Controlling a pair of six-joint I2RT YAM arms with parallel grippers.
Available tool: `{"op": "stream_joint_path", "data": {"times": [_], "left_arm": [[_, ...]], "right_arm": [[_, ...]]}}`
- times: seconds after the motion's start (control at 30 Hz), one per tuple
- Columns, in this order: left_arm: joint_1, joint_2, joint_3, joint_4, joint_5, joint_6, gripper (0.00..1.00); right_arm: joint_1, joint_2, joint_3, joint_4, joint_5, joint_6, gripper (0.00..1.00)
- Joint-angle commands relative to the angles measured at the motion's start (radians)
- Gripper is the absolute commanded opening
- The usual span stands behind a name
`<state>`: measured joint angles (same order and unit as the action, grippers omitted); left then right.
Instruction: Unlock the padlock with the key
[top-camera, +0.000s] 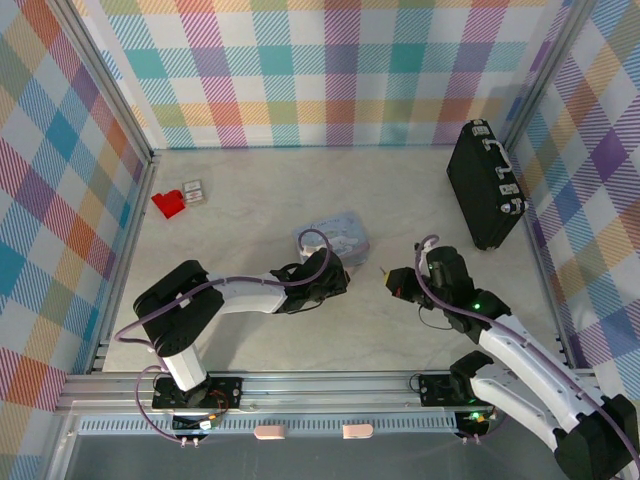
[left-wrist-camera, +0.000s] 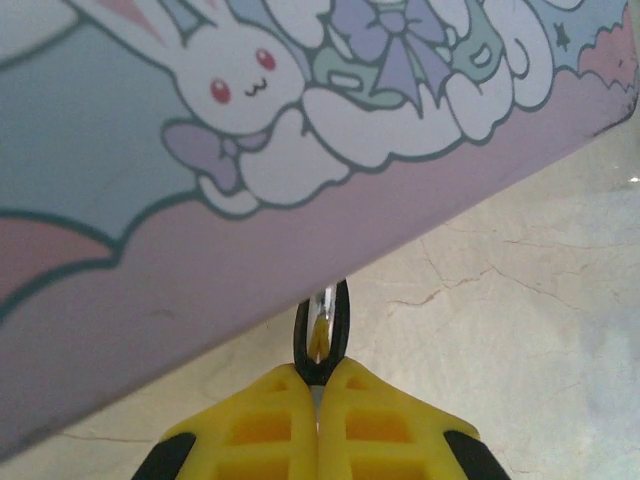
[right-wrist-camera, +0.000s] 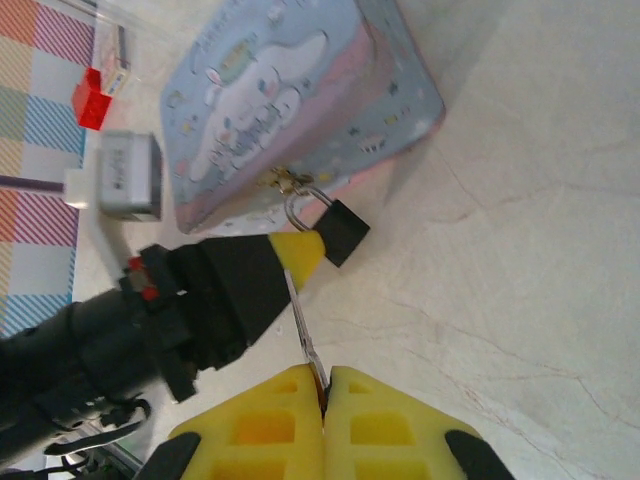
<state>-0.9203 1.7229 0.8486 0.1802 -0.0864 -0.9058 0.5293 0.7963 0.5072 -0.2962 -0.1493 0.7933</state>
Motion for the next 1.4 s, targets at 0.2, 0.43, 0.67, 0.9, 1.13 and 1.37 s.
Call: {"op": "stream_joint_path", "data": {"times": [0.2,0.43,0.67,0.9,1.13,1.37], "left_arm": [[0.031,-0.034,-0.015,0.096,0.116,-0.078,0.0],[0.048,-0.046,-0.053,0.146,0.133,-0.11,0.0],[0.077,-0.045,-0.102,0.236,0.155,-0.148,0.0],[0.083,-0.022,-0.081,0.16,0.133,-0.094,0.0],[0.077,0.036,-0.126,0.198,0.063,-0.02,0.01],[0.067,0.11,-0.196,0.42,0.019,0.019,0.11]], "right_arm": [[-0.007,0.239,-0.099,0.345,-0.224,0.097,0.0],[-0.046,0.344,-0.125,0.489,-0.289,0.156,0.0],[-0.114,0.429,-0.16,0.583,-0.365,0.202,0.0],[-0.118,0.478,-0.162,0.582,-0.353,0.21,0.0],[-0.118,0.387,-0.15,0.464,-0.291,0.168,0.0],[-0.118,0.279,-0.139,0.362,-0.242,0.138,0.0]]}}
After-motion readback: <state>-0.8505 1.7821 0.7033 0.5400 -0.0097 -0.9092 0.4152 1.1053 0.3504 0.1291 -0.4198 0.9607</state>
